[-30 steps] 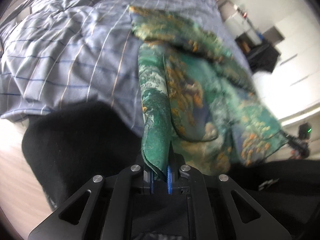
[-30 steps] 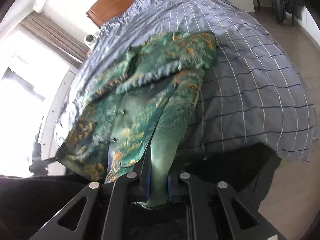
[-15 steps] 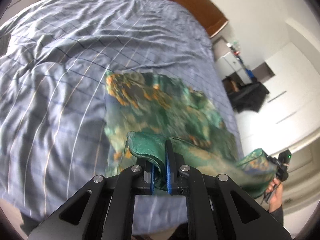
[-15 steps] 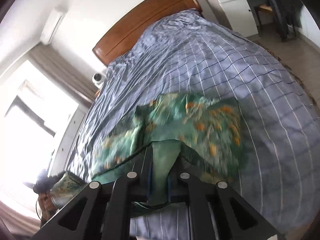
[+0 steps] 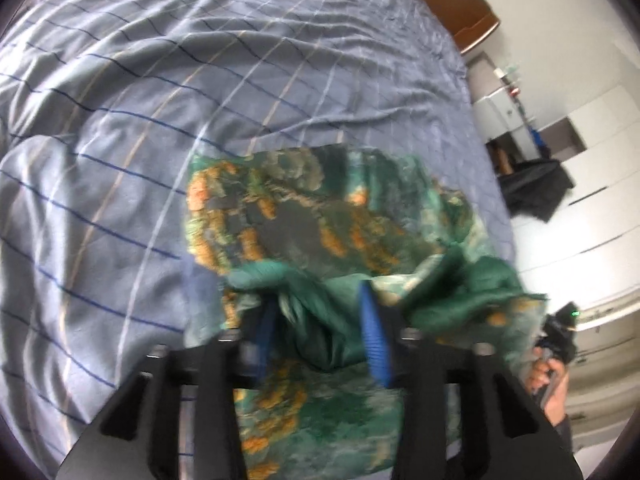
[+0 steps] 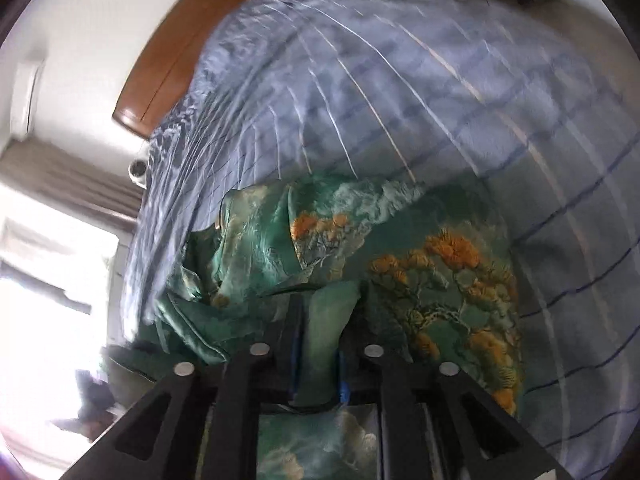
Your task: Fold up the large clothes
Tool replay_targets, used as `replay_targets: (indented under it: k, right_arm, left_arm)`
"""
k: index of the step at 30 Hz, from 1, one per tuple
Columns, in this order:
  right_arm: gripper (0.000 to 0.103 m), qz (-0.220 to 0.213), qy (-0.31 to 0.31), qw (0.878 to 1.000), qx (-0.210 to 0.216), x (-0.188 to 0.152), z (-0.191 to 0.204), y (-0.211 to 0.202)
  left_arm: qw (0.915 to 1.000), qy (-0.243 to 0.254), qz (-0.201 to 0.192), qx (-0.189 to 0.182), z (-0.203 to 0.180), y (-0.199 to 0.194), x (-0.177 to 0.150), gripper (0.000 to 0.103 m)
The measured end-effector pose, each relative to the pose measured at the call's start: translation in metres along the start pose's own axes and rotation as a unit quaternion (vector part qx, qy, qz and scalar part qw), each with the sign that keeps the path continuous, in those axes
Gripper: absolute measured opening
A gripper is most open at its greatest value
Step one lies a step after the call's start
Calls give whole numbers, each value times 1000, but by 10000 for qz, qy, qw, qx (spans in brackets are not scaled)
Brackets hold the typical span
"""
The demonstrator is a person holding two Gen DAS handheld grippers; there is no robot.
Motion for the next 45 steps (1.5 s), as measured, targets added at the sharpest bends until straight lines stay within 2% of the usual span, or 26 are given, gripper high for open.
replay_targets:
  k: [2,3,5,6,9,10,11,12,14,15,16,18,19,20,21,22,23,25,27,30,34,35,37,39,42,45]
  right_arm:
    - [43,69,374,9979,519,5,-7,-6]
    - [48,79,459,9965,689,7,-7,-11]
    - [73,8,435,9955,836,12,-3,-26]
    - [77,-116,288,9965,772,15,1,-37]
    - [78,-181,-212,9980,563,17,13,-57]
    - [78,-141,-499,9982,293,16,18,-59]
    - [78,-66,-1028,9946,-159,13,27,-56]
    - [78,17,-1353,9900,-395,10,32,-52]
    - [78,246,-1920,9759,-1010,2,43,-31]
    - [78,323,-2001,9723,-1166,-1,47,-20]
    - [78,341,-2012,9709,-1254,-1,46,-10]
    - [78,241,-2011,9699,-1353,0,47,2]
    - [78,198,-2072,9684,-1375,-2,50,7]
    - [76,178,-2185,9657,-1390,-4,56,14]
    - [68,183,-2281,9628,-1439,-5,60,18]
    - [29,193,-2420,9567,-1605,-8,65,22]
    - [13,181,-2600,9466,-1896,-12,70,23]
    - [13,-84,-2853,9322,-2227,-14,81,11]
    - [12,-410,-3095,9184,-2431,-12,94,-4]
    - [12,-1011,-3330,8999,-2628,5,117,-26]
    - [12,-1702,-3383,8816,-2818,33,140,-36]
    - [12,-1875,-3480,8709,-2919,39,144,-31]
    - [12,-1956,-3610,8570,-3113,46,144,-15]
    - [12,-1742,-3668,8480,-3405,50,128,19]
    - [12,-1343,-3629,8485,-3610,46,93,62]
    - [12,-1195,-3551,8578,-3519,35,66,88]
  left_arm:
    - [9997,99,-197,-79,-3,-14,1,83]
    - [9989,250,-394,27,-6,-27,1,88]
    - [9970,559,-514,137,-10,-40,0,90]
    - [9954,837,-444,144,-13,-44,-2,91]
    - [9888,1471,-120,238,-19,-38,-13,92]
    - [9867,1594,28,310,-21,-30,-16,92]
    - [9850,1670,152,398,-24,-18,-18,92]
    - [9839,1712,218,473,-27,-10,-19,92]
    - [9804,1806,256,742,-35,14,-18,91]
    - [9786,1822,208,932,-38,23,-16,90]
    - [9773,1833,174,1047,-40,30,-14,84]
    - [9748,1849,151,1239,-42,40,-9,58]
    - [9733,1843,152,1356,-42,42,-8,25]
    - [9726,1813,168,1443,-41,43,-7,10]
    - [9742,1707,188,1466,-39,39,-6,9]
    - [9746,1670,142,1488,-40,35,-5,6]
    - [9734,1687,55,1552,-43,28,-4,5]
    - [9702,1852,-226,1547,-57,8,-2,5]
    - [9619,2063,-640,1673,-77,-7,7,5]
    - [9438,2334,-1348,1913,-107,-18,29,5]
    - [9289,2305,-1846,2234,-122,1,55,5]
    - [9241,2301,-1918,2371,-120,13,59,5]
    - [9200,2234,-1903,2598,-111,41,63,5]
    - [9206,2105,-1738,2793,-92,73,63,5]
    - [9226,2010,-1543,2907,-61,108,53,5]
    - [9201,2020,-1622,2938,-49,126,43,6]
Point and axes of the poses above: each gripper's, at about its wrist camera, not at the fingertips, and y roughly the way its jaws point, z to its left, x to its top, the point moved 1 cm from there along y, roughly the way its jaws point, and after that the axes turned 1 degree about -y, right-handed, at the moved point
